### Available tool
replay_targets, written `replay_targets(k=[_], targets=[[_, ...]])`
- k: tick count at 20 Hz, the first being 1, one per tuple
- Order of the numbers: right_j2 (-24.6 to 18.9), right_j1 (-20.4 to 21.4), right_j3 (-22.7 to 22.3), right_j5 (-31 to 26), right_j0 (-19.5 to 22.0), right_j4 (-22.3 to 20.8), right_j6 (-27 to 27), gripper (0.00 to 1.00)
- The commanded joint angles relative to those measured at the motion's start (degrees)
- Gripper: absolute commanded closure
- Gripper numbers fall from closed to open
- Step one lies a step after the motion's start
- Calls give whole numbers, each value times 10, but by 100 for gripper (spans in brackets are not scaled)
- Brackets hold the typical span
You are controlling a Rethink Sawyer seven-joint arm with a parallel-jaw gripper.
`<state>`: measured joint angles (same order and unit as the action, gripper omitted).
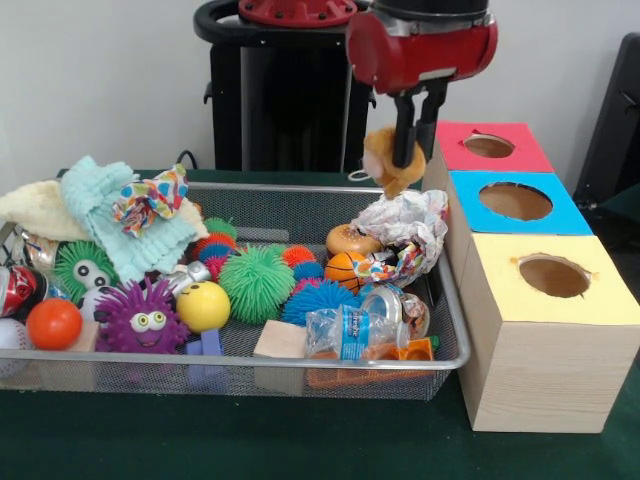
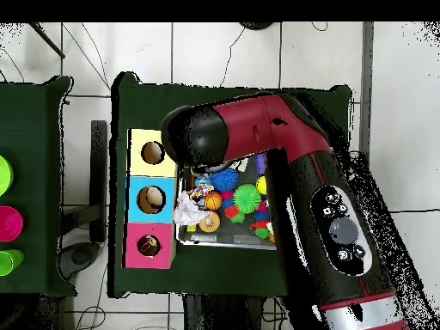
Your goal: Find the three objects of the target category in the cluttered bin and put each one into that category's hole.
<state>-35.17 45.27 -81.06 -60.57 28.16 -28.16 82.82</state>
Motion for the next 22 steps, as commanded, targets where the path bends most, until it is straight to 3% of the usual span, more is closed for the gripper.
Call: replay_targets(k=[1, 4, 7, 11, 13, 16, 22], targets=[[70, 21, -37, -12, -11, 34, 141, 100], [82, 38, -75, 18, -9, 48, 137, 100], [86, 38, -82, 26, -9, 49, 110, 100], [35, -7, -47, 6, 12, 20, -59, 100], [-7, -44, -18, 0, 28, -17, -203, 100], [-41, -68, -4, 5, 41, -55, -309, 100], [-75, -67, -13, 20, 48, -125, -396, 100]])
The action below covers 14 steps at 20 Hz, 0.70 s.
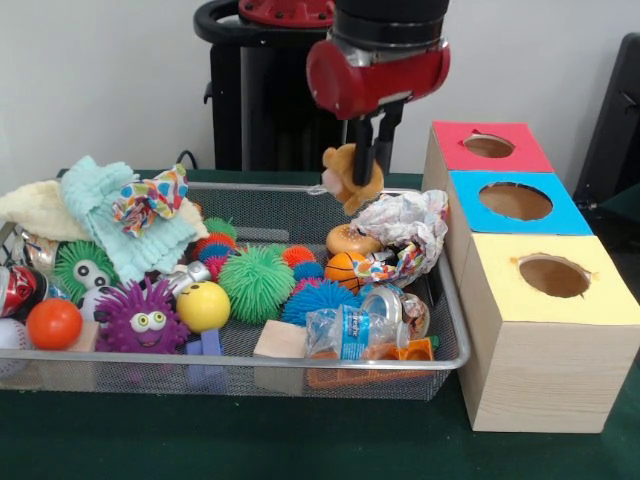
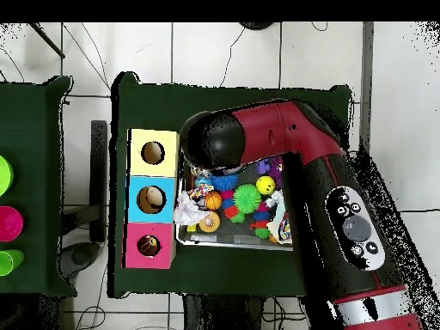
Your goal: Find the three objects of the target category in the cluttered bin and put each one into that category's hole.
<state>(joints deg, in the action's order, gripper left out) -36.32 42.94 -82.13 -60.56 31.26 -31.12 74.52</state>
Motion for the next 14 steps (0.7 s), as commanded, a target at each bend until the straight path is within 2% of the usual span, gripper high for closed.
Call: replay_targets(k=[1, 3, 5, 7, 8, 11, 14], targets=[[-66, -42, -4, 20, 18, -99, -315, 100], [-74, -53, 15, 4, 16, -101, -338, 100], [-76, -50, 14, 3, 15, -102, -339, 100], [-71, -42, 2, 26, 21, -81, -285, 100], [-59, -28, -6, 38, 24, -68, -237, 100], [-61, -38, 3, 29, 21, -68, -261, 100], [-75, -65, 39, -2, 17, -75, -324, 100]])
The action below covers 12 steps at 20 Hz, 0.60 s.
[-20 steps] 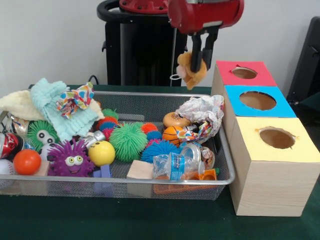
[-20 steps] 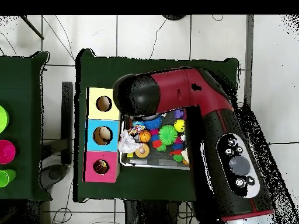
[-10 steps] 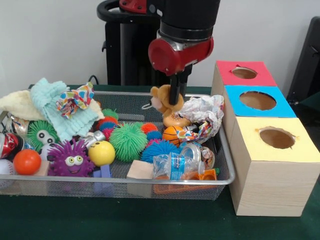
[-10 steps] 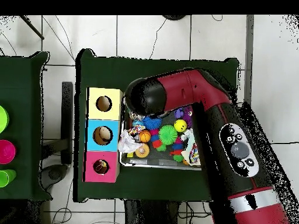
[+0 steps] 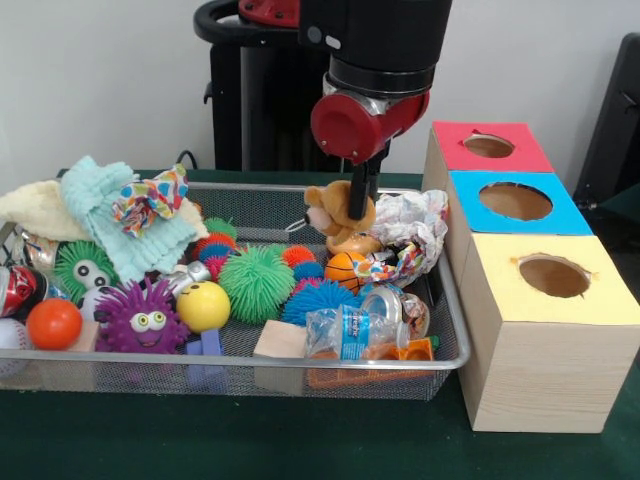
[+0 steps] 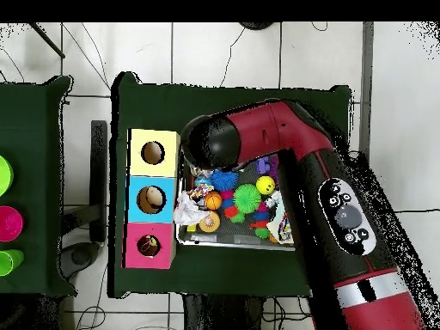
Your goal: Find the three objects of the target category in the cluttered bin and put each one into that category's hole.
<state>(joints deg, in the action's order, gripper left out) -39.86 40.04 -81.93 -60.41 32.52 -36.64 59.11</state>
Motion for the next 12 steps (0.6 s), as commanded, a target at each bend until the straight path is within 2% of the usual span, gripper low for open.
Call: replay_targets(k=[1, 7, 12], targets=[[-42, -40, 42, -9, 5, -22, -180, 100], [-59, -65, 86, -48, -5, -28, -234, 100], [-65, -73, 87, -51, -11, -26, -237, 100]])
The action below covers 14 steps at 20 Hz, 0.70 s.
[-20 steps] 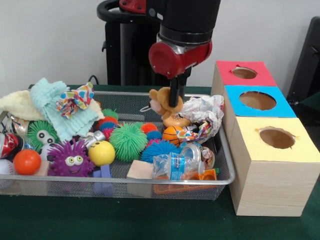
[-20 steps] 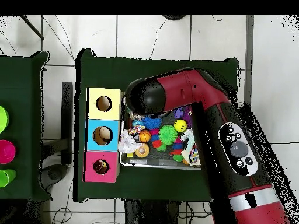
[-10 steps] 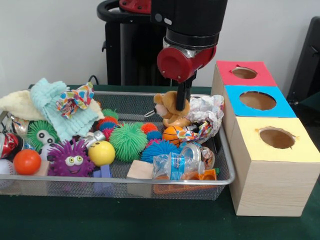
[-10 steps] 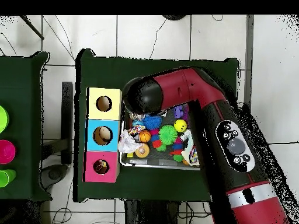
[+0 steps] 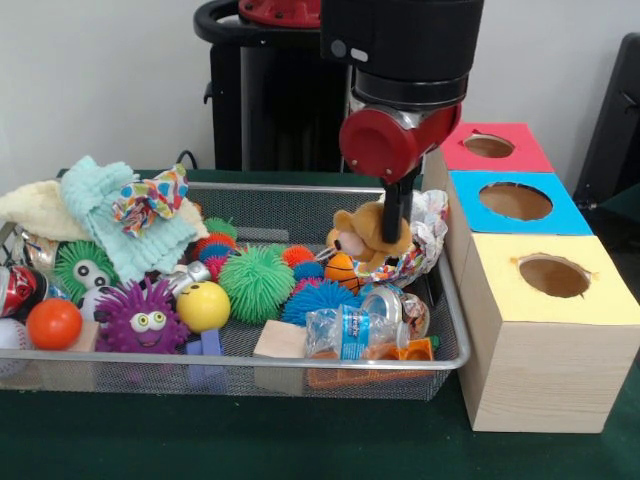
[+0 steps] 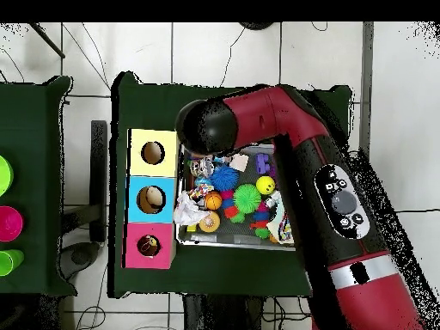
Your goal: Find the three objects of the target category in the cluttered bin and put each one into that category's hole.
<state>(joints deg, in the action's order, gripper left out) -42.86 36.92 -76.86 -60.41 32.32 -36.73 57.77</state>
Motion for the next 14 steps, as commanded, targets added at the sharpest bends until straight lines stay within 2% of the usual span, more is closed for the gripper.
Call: replay_targets(k=[1, 2, 5, 7, 9, 10, 12, 14], targets=[[-35, -41, 35, -50, -10, -24, -221, 100], [-36, -41, 38, -52, -15, -22, -216, 100], [-24, -18, 17, -23, -14, -13, -149, 100], [18, 68, -57, 52, -5, 15, 49, 100], [49, 106, -88, 71, -12, 33, 149, 100], [72, 124, -102, 71, -23, 50, 217, 100], [98, 138, -119, 75, -40, 82, 286, 100], [122, 147, -128, 80, -56, 111, 332, 100]])
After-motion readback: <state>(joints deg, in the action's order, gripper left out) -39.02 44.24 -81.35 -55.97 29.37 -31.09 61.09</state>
